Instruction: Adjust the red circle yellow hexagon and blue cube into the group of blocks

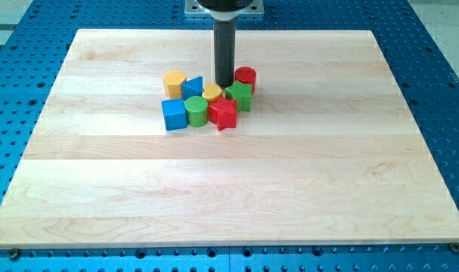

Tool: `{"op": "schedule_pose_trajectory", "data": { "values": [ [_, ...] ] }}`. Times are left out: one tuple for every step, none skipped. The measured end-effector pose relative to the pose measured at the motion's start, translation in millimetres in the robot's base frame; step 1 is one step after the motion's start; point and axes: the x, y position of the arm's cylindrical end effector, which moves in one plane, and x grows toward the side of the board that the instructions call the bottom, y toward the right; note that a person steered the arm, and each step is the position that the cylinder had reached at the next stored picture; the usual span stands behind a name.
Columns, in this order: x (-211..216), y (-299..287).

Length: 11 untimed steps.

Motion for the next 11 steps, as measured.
{"op": "schedule_pose_trajectory", "data": {
  "values": [
    [-10,38],
    [25,81],
    [44,52],
    [14,51],
    [-13,68],
    [-2,42],
    [18,25],
    [3,10],
    [-12,-46],
    [-7,-134],
    [21,-144]
  ]
}}
